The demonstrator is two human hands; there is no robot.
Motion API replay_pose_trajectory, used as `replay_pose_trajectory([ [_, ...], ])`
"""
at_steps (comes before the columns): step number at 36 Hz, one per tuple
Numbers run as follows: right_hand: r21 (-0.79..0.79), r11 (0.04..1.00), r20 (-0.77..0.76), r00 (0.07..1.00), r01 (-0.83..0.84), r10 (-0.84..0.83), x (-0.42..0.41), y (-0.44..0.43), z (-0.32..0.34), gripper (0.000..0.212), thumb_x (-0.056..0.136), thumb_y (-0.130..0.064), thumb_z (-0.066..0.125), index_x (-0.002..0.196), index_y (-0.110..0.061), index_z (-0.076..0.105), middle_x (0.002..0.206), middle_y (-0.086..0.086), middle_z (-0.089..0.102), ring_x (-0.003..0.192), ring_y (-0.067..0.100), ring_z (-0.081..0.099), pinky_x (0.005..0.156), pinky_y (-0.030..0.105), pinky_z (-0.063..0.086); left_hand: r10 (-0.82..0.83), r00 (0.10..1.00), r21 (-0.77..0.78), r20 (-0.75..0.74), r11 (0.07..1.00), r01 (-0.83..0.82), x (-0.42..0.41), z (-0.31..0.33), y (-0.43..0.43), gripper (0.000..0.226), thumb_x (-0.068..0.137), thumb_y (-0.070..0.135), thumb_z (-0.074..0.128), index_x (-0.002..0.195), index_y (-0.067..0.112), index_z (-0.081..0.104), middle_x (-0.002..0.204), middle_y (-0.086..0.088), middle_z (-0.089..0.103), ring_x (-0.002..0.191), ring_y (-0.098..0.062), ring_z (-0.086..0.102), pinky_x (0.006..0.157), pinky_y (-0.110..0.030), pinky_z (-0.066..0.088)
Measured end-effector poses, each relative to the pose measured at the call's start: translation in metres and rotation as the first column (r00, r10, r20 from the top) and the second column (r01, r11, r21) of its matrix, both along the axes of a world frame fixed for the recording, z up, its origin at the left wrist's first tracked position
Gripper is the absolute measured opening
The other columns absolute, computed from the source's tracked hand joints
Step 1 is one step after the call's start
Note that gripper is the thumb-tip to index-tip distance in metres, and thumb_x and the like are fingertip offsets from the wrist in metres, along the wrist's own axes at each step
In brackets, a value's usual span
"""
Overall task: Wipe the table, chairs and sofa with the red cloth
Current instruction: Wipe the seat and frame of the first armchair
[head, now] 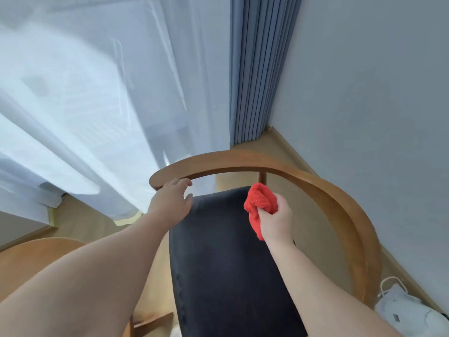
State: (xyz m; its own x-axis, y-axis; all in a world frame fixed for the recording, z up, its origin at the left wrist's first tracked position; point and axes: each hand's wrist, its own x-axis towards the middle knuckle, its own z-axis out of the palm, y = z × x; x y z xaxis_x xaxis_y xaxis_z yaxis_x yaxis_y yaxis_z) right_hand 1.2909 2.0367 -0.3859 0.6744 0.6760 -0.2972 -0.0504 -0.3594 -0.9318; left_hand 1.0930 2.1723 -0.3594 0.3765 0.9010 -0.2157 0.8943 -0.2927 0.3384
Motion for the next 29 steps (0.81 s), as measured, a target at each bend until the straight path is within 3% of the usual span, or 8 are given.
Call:
replay_pose_trajectory([
  [4, -0.030, 0.996, 0.139, 0.987, 0.086, -0.082, 0.000, 0.033, -0.053, 0.020, 0.087, -0.020, 0.057, 0.102, -0.033, 0.059, 0.093, -0.014, 0.067, 0.091, 0.012, 0.063, 0.084, 0.031, 0.051, -0.104, 0.988, 0.132, -0.113, 0.984, 0.119, -0.005, -0.039, 0.051, 0.042, 0.093, 0.028, 0.047, 0.135, 0.019, 0.045, 0.139, -0.003, 0.044, 0.128, -0.028, 0.037, 0.106, -0.038, 0.028],
  [9, 0.013, 0.954, 0.231, 0.928, 0.298, -0.293, 0.001, 0.073, -0.102, 0.033, 0.083, -0.013, 0.052, 0.109, -0.031, 0.059, 0.103, -0.006, 0.066, 0.099, 0.018, 0.062, 0.089, 0.031, 0.048, -0.086, 0.975, 0.154, -0.207, 0.981, 0.119, -0.016, -0.077, 0.111, 0.047, 0.098, 0.039, 0.032, 0.144, 0.029, 0.028, 0.147, -0.004, 0.033, 0.135, -0.027, 0.028, 0.111, -0.048, 0.020],
  [12, 0.076, 0.893, 0.190, 0.873, 0.443, -0.450, 0.003, 0.095, -0.108, 0.039, 0.085, -0.006, 0.054, 0.119, -0.026, 0.058, 0.111, -0.006, 0.063, 0.102, 0.012, 0.058, 0.090, 0.022, 0.042, -0.061, 0.989, 0.033, -0.138, 0.997, 0.066, -0.020, -0.091, 0.124, 0.048, 0.098, 0.048, 0.025, 0.145, 0.040, 0.023, 0.145, 0.003, 0.037, 0.126, -0.027, 0.042, 0.101, -0.042, 0.035],
  [15, 0.118, 0.854, 0.153, 0.841, 0.506, -0.520, 0.000, 0.116, -0.115, 0.048, 0.088, -0.006, 0.058, 0.133, -0.021, 0.052, 0.123, -0.005, 0.058, 0.107, 0.005, 0.050, 0.096, 0.017, 0.036, -0.080, 0.991, 0.147, -0.110, 0.984, 0.096, -0.025, -0.100, 0.123, 0.045, 0.098, 0.048, 0.026, 0.143, 0.043, 0.028, 0.129, 0.006, 0.051, 0.114, -0.025, 0.052, 0.090, -0.037, 0.041],
  [19, 0.142, 0.861, 0.147, 0.850, 0.488, -0.506, -0.011, 0.142, -0.120, 0.052, 0.089, -0.011, 0.062, 0.138, -0.015, 0.047, 0.132, 0.001, 0.056, 0.121, 0.014, 0.052, 0.107, 0.026, 0.038, -0.122, 0.992, 0.094, -0.027, 0.988, 0.124, -0.026, -0.097, 0.134, 0.037, 0.096, 0.047, 0.036, 0.133, 0.041, 0.039, 0.115, 0.006, 0.059, 0.101, -0.028, 0.056, 0.086, -0.037, 0.042],
  [20, 0.150, 0.856, 0.134, 0.848, 0.494, -0.513, -0.013, 0.147, -0.121, 0.052, 0.088, -0.013, 0.064, 0.138, -0.014, 0.048, 0.132, 0.001, 0.057, 0.122, 0.016, 0.053, 0.107, 0.028, 0.039, -0.123, 0.992, 0.073, -0.001, 0.990, 0.122, -0.026, -0.097, 0.137, 0.035, 0.096, 0.045, 0.038, 0.130, 0.039, 0.042, 0.109, 0.006, 0.060, 0.096, -0.026, 0.056, 0.085, -0.036, 0.043],
  [24, 0.186, 0.821, 0.069, 0.826, 0.539, -0.559, -0.023, 0.157, -0.117, 0.036, 0.087, -0.008, 0.064, 0.121, -0.014, 0.055, 0.117, 0.002, 0.061, 0.109, 0.015, 0.058, 0.093, 0.013, 0.040, -0.062, 0.994, 0.056, 0.092, 0.997, 0.057, -0.025, -0.096, 0.138, 0.030, 0.097, 0.040, 0.037, 0.125, 0.040, 0.048, 0.096, 0.009, 0.058, 0.090, -0.022, 0.053, 0.083, -0.036, 0.045],
  [29, 0.189, 0.889, 0.088, 0.895, 0.417, -0.438, -0.069, 0.167, -0.117, 0.025, 0.085, -0.007, 0.063, 0.110, -0.010, 0.058, 0.106, 0.006, 0.062, 0.099, 0.017, 0.059, 0.088, 0.019, 0.043, 0.006, 0.978, -0.040, 0.210, 0.999, 0.003, -0.029, -0.095, 0.141, 0.031, 0.097, 0.033, 0.036, 0.121, 0.046, 0.052, 0.095, 0.016, 0.057, 0.091, -0.017, 0.054, 0.081, -0.036, 0.050],
])
